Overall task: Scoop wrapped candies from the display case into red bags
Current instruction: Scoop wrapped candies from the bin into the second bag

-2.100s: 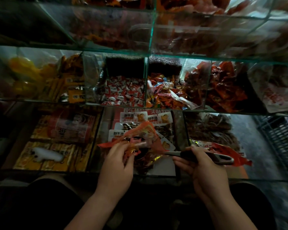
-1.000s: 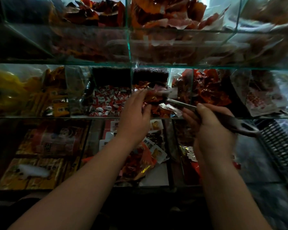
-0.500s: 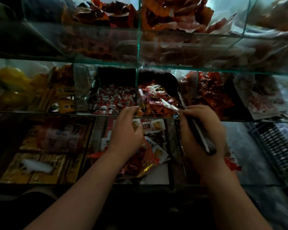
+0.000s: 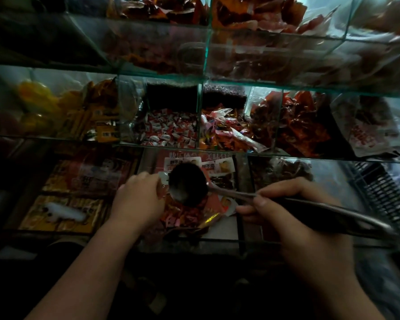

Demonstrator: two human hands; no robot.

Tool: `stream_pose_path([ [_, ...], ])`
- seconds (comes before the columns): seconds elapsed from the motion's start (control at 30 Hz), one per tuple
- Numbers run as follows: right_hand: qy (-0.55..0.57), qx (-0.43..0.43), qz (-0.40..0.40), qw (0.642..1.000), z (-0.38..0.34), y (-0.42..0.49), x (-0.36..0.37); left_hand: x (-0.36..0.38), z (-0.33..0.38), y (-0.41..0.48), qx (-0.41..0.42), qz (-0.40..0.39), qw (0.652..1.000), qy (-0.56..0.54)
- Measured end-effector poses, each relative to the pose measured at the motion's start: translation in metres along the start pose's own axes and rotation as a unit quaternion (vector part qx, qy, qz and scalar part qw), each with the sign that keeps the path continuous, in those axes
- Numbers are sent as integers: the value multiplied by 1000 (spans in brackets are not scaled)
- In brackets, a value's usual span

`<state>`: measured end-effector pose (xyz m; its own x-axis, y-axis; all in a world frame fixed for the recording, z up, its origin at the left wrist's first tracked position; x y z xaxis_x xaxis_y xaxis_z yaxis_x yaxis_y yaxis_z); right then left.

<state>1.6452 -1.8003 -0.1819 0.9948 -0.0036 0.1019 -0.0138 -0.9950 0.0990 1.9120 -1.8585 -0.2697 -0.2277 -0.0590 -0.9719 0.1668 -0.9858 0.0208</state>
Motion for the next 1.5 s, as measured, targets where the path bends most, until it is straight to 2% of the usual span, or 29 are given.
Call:
stream_pose_path([
  [0.07, -74, 2, -52, 996, 10, 2, 9, 0, -7, -3, -28, -48, 998, 20],
  [0.13, -179, 2, -83, 980, 32, 8, 20, 1, -8, -2, -54, -67, 996, -27],
  [0.27, -346, -75, -154, 923, 75, 30, 42, 4, -8, -6, -89, 11, 979, -181],
  [0.33, -379, -74, -191, 902, 93, 41, 44, 8, -8, -13, -105, 35, 971, -213],
  [0.43, -356, -50, -163, 919, 118, 49, 46, 14, -8, -24, -111, 64, 970, -206],
  [0.53, -307, 20, -103, 946, 141, 45, 56, 17, -8, -30, -106, 76, 970, -207],
  [0.63, -281, 52, -54, 957, 151, 41, 65, 19, -8, -31, -112, 66, 972, -197],
  [0.73, -244, 115, -20, 963, 149, 42, 65, 22, -11, -32, -96, 91, 972, -193],
  [0.83, -121, 211, 13, 970, 145, 39, 63, 25, -15, -33, -87, 100, 972, -196],
  [0.9, -58, 241, 54, 967, 140, 35, 63, 26, -17, -35, -86, 111, 968, -206],
  [1.0, -21, 229, 103, 968, 128, 27, 60, 26, -22, -37, -82, 114, 966, -215],
  [1.13, -70, 174, 85, 978, 113, 22, 51, 23, -24, -38, -70, 120, 973, -183],
  [1.23, 7, 222, 112, 969, 110, 25, 43, 17, -16, -42, 10, 210, 967, -142],
  [1.3, 52, 246, 129, 959, 109, 23, 35, 18, -8, -50, 79, 251, 948, -182],
  [1.37, 68, 245, 135, 958, 108, 19, 27, 25, 0, -58, 105, 235, 937, -238],
  [1.5, 89, 222, 152, 959, 95, 10, 13, 47, 6, -60, 14, 106, 958, -266],
])
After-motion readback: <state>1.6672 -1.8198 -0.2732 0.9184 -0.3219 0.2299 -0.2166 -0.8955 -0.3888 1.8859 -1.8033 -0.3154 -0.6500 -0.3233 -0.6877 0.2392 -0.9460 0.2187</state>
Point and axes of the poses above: each hand's wrist, its own y-axis towards the middle knuckle, its own x-axis out of the palm, z = x × y, the point moved 1 cm from there along y, towards the middle knuckle, and after that the axes turned 5 degrees about y, right-handed, at the moved point
